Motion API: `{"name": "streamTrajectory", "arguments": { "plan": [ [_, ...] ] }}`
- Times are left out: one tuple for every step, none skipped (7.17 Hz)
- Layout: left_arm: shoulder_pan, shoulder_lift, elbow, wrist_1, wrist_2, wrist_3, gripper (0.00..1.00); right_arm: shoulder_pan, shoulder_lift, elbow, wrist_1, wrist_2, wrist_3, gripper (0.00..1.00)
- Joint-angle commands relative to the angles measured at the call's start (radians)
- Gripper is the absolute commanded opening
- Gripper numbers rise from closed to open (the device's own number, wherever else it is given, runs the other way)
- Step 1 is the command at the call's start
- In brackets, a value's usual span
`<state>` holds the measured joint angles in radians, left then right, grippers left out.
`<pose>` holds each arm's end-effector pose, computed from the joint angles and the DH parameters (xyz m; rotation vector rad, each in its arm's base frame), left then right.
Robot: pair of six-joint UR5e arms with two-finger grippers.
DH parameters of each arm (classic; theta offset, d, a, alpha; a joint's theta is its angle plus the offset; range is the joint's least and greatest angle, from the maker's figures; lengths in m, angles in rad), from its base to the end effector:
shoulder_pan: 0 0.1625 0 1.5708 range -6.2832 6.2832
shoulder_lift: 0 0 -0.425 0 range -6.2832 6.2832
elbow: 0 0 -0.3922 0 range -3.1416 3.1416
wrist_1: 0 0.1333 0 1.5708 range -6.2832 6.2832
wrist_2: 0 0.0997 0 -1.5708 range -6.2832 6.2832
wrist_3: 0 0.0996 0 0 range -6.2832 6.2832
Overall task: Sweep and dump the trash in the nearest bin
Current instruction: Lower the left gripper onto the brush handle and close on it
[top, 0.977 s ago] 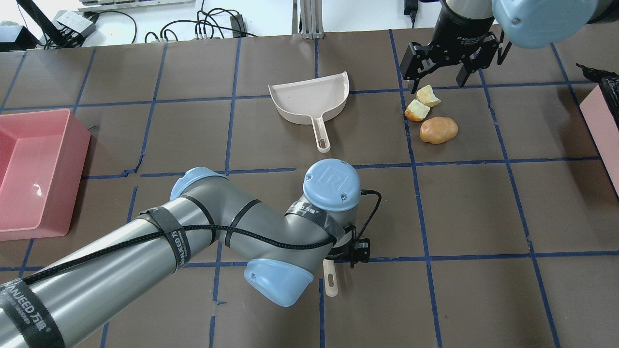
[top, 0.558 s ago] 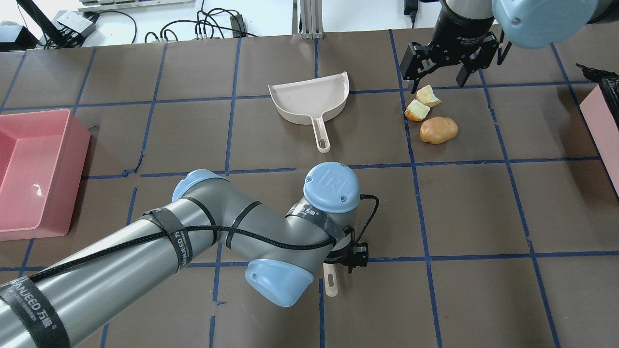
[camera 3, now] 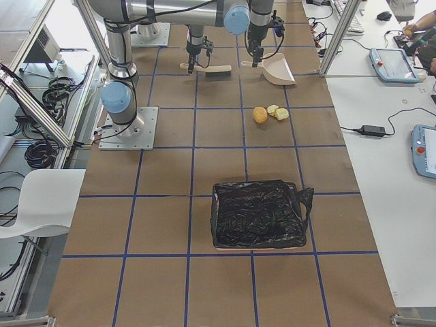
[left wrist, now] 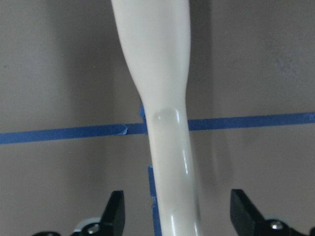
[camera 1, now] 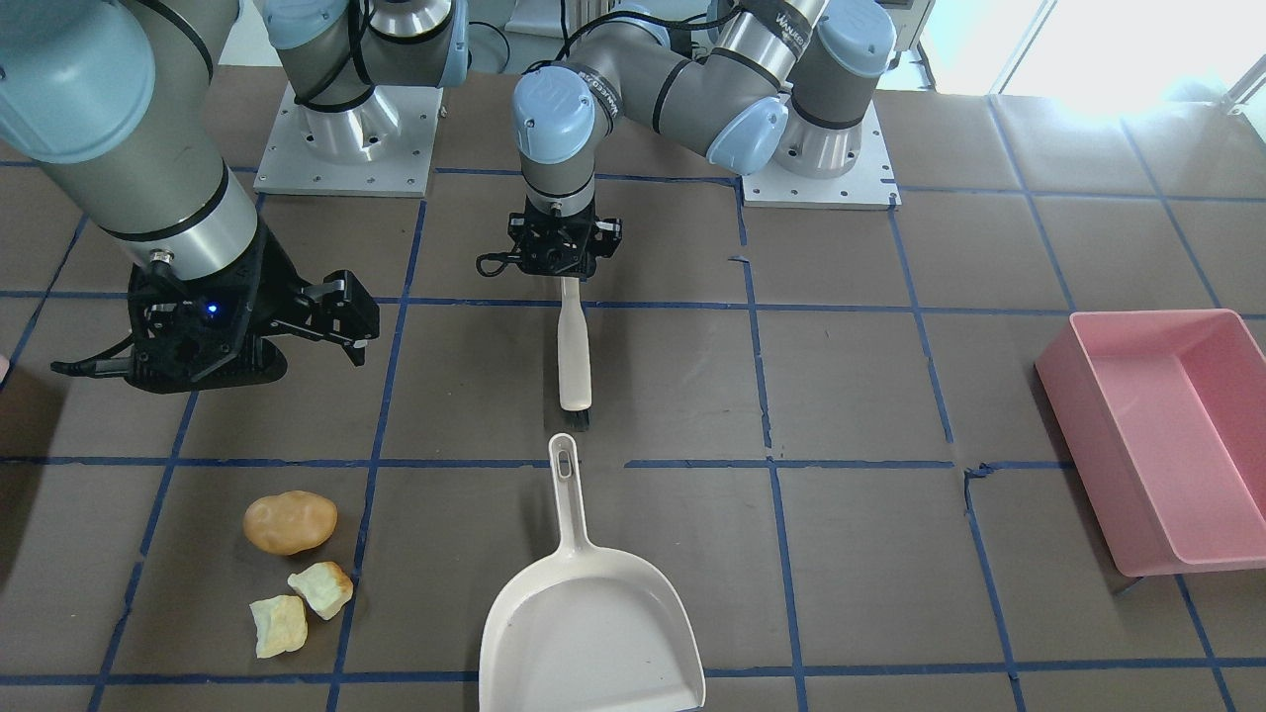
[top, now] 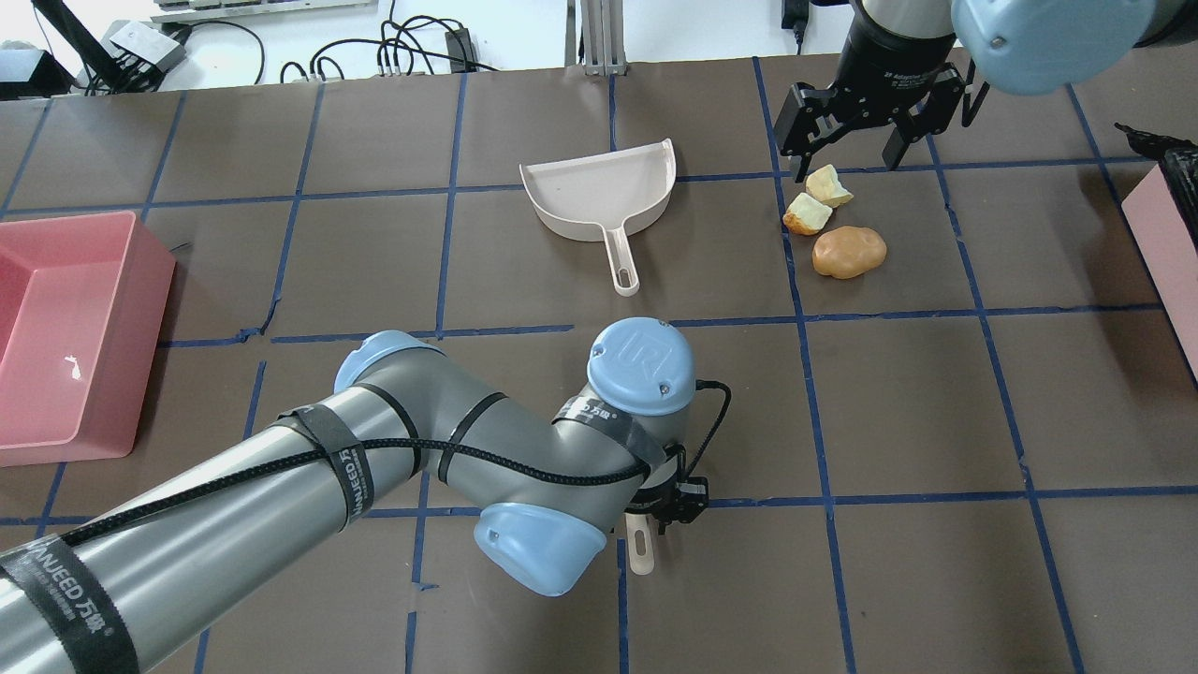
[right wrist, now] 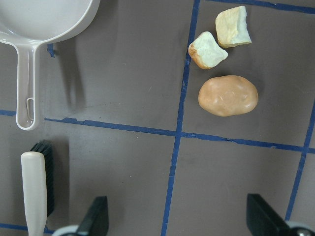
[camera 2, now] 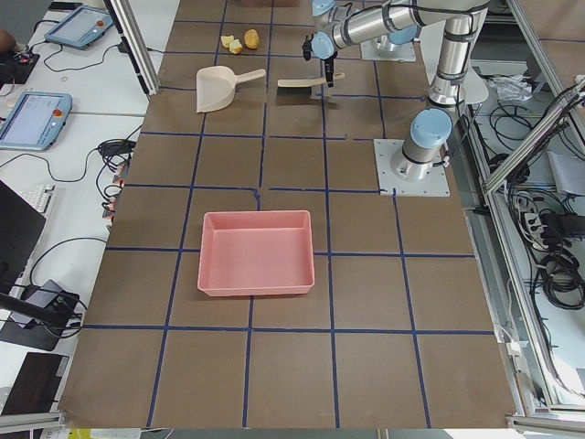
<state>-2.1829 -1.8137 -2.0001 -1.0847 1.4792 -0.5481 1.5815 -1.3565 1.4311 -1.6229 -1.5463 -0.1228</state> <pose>-0.3974 -0.3182 0.2149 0.0859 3.0984 0.3198 0.1419 -0.5774 0.4468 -0.2074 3.1088 0.0329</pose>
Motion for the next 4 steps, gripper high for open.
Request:
{"name": "streamTrajectory", "arguments": {
  "plan": [
    [0.0, 0.001, 0.001, -0.001, 0.003, -0.001, 0.06, 0.0, 0.001, 0.0, 0.0, 0.0, 0.0, 1.0],
    [0.0, 0.001, 0.001, -0.003, 0.006, 0.0, 0.05, 0.0, -0.001, 0.0, 0.0, 0.0, 0.0, 1.0],
    [0.0, 0.002, 0.001, -0.003, 0.007, 0.0, 0.03, 0.0, 0.0, 0.0, 0.0, 0.0, 0.0, 1.0],
    [0.0, 0.005, 0.003, -0.003, 0.009, 0.003, 0.02, 0.0, 0.001, 0.0, 0.0, 0.0, 0.0, 1.0]
  ]
}}
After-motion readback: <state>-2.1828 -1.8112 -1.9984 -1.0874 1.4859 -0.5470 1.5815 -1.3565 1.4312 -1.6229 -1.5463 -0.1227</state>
